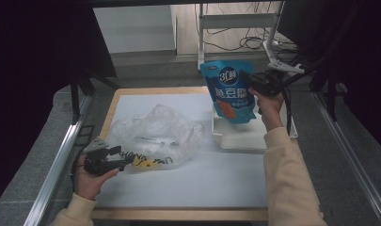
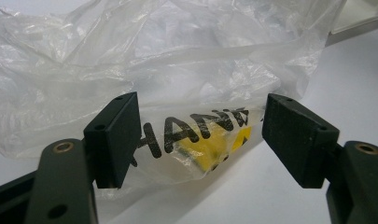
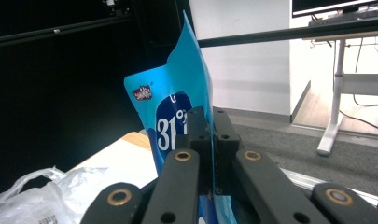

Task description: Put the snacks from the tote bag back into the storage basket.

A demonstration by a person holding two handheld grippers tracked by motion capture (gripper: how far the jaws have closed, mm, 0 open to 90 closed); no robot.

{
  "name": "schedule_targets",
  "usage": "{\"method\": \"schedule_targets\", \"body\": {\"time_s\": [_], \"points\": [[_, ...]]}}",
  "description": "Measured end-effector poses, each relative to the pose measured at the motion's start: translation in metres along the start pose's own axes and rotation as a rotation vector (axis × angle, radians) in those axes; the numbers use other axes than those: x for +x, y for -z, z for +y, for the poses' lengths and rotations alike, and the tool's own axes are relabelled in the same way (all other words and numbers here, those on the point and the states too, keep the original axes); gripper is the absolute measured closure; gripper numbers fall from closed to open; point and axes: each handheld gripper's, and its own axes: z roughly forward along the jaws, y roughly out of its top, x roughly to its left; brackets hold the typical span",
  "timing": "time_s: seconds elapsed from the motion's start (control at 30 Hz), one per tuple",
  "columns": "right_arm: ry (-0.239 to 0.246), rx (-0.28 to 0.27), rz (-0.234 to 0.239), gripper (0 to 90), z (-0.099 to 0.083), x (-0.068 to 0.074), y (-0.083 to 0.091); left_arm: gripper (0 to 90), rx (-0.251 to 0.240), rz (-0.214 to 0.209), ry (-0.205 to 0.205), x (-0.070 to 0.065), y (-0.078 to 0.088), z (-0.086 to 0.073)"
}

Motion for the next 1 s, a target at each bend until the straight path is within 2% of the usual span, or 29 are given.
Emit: {"method": "schedule_targets", "body": {"time_s": [0.13,0.33,0.57,0.67,1.0], "points": [[0.007,0.015,-0.011,88.6,-0.004,-0.004,0.0,28.8,0.001,0.0,-0.003,0.0,0.0,0.0],[-0.002,0.01,-0.026,88.4,-0.009,-0.017,0.006,28.8,0.0,0.002,0.001,0.0,0.001,0.0],[0.005,0.017,-0.037,87.8,-0.01,-0.024,0.009,28.8,0.0,0.001,0.0,0.0,0.001,0.0],[0.029,0.034,-0.054,86.9,-0.009,-0.029,0.011,28.8,-0.002,0.003,0.0,0.0,0.002,0.0],[0.042,0.056,-0.096,82.2,-0.01,-0.035,0.019,28.8,-0.002,0.001,-0.001,0.0,0.002,0.0]]}}
